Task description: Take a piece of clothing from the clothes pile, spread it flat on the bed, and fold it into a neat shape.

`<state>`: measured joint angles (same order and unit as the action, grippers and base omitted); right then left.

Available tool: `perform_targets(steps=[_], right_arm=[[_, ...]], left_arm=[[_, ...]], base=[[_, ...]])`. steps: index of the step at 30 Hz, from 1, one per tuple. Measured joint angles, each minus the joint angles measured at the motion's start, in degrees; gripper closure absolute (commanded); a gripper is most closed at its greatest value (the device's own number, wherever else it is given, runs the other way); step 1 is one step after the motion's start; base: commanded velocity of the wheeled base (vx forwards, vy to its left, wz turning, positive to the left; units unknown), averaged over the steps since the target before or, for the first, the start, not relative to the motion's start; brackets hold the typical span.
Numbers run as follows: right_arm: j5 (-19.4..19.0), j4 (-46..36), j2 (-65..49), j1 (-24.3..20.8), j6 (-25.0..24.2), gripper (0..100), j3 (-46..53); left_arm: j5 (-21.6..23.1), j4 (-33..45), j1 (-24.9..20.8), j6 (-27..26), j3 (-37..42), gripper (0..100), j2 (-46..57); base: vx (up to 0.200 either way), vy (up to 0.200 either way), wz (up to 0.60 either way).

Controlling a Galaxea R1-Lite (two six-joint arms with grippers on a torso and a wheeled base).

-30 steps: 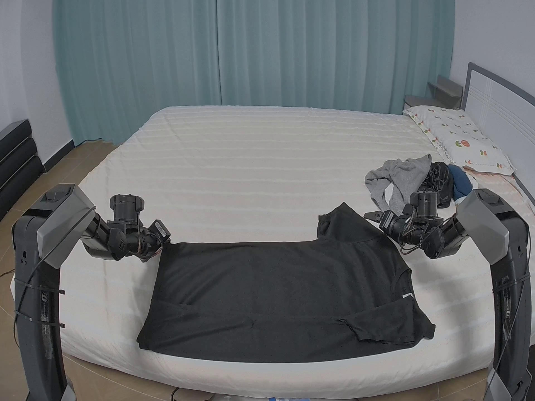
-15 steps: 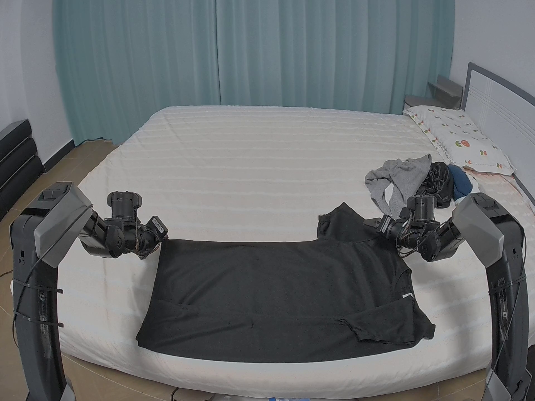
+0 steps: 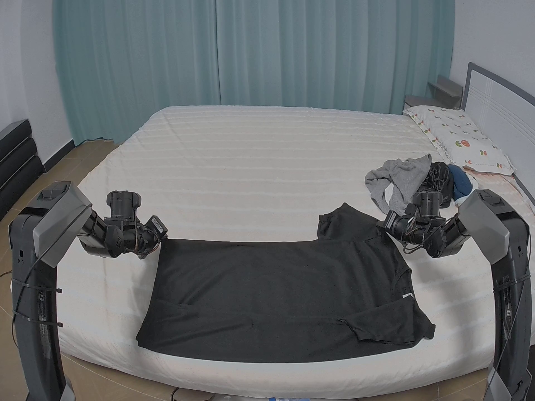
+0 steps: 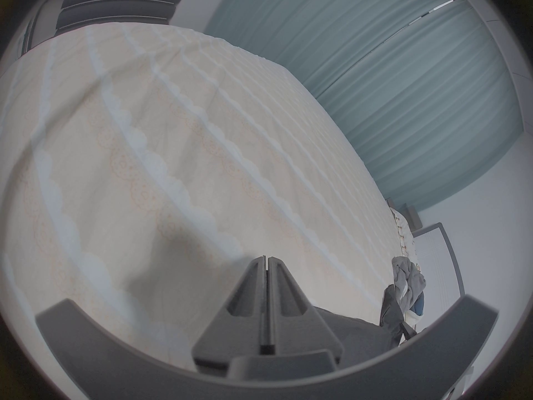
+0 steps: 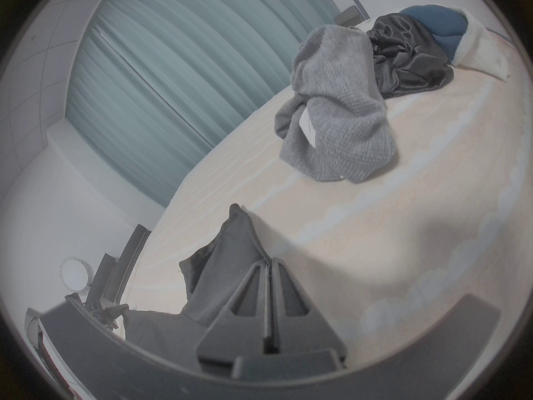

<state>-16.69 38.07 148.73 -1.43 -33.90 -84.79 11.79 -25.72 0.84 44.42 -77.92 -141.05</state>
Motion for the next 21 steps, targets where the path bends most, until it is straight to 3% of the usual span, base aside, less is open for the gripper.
perform_targets(steps=[21], right_arm=[[-0.1,6.0,-5.1,1.8,-0.8,100,6.8]], left_arm=[[-0.1,0.0,0.8,-0.1,2.2,100,3.3]], base=[[0.000,0.000,0.00]])
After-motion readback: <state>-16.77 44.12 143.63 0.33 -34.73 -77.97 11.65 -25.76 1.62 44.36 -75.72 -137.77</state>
